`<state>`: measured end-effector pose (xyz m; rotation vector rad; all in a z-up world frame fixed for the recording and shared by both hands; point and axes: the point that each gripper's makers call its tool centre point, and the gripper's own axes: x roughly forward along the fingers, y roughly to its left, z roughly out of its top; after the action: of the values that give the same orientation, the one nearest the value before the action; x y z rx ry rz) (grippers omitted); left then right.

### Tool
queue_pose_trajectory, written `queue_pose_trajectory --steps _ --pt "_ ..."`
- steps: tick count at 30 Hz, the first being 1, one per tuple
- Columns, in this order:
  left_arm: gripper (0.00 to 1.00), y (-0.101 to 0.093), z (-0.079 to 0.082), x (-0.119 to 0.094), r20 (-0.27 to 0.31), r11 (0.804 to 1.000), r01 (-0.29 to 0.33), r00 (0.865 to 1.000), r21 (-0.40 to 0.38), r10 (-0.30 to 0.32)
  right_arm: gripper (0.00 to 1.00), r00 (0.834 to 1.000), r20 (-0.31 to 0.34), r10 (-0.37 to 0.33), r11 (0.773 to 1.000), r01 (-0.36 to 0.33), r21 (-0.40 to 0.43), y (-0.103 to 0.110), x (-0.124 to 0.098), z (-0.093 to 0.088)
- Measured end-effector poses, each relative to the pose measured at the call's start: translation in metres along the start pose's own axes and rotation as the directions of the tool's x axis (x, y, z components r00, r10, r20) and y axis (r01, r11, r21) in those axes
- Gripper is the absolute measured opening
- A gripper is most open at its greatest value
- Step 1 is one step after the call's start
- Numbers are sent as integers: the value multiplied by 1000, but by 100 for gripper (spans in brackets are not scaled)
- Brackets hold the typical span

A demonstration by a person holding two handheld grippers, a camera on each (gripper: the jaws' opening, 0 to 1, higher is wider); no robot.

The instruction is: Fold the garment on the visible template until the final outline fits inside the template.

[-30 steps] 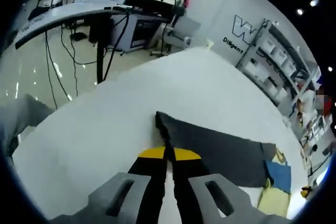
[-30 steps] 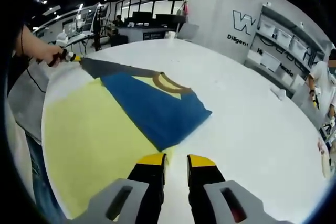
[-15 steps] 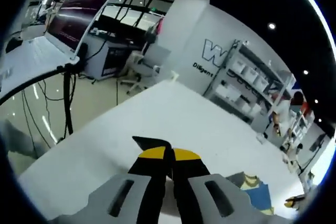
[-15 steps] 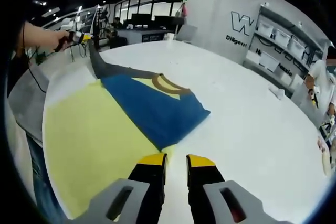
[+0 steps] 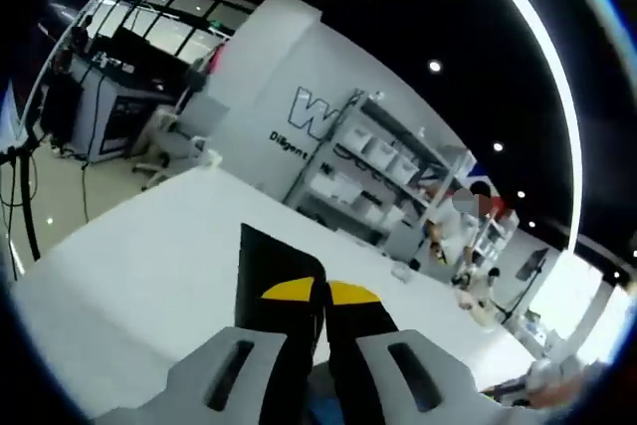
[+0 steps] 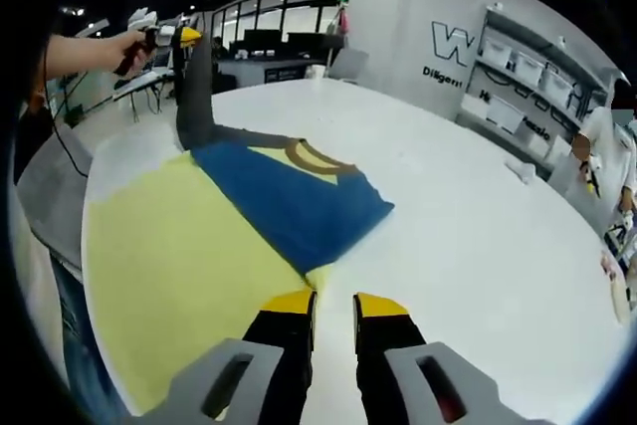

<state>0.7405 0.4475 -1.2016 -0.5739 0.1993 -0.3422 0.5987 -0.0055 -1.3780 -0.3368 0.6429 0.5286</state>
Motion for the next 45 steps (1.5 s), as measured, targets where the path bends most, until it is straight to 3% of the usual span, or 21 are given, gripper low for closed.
queue_pose_trajectory --steps 5,10,15,21,28,33,38,41,45 --pt "2 -44 -14 17 -16 992 125 992 -12 -125 8 1000 -4 -7 1000 7 12 -1 -3 -6" --pt "2 -88 -36 33 -50 969 246 968 -33 -248 8 1000 -9 -10 1000 10 22 -2 -6 -13" --pt "1 -138 -70 48 -100 928 368 923 -62 -373 8 1000 -13 -15 999 15 30 -3 -9 -17" --pt "1 -179 -123 64 -182 893 444 874 -79 -451 8 1000 -19 -23 999 23 39 -7 -14 -23" --pt "1 -202 -189 84 -286 876 472 830 -96 -479 8 999 -34 -36 998 38 57 -13 -23 -36" --pt "1 -213 -232 90 -343 879 471 815 -78 -467 8 998 -47 -40 997 43 63 -14 -29 -44" --pt "1 -211 -275 88 -420 895 443 803 -51 -422 8 997 -62 -42 997 46 63 -17 -32 -50" --pt "1 -210 -292 88 -441 904 427 805 -36 -398 8 997 -70 -41 997 46 61 -18 -33 -52" --pt "1 -209 -308 87 -474 905 424 791 -30 -386 8 997 -72 -42 997 46 60 -20 -33 -52"
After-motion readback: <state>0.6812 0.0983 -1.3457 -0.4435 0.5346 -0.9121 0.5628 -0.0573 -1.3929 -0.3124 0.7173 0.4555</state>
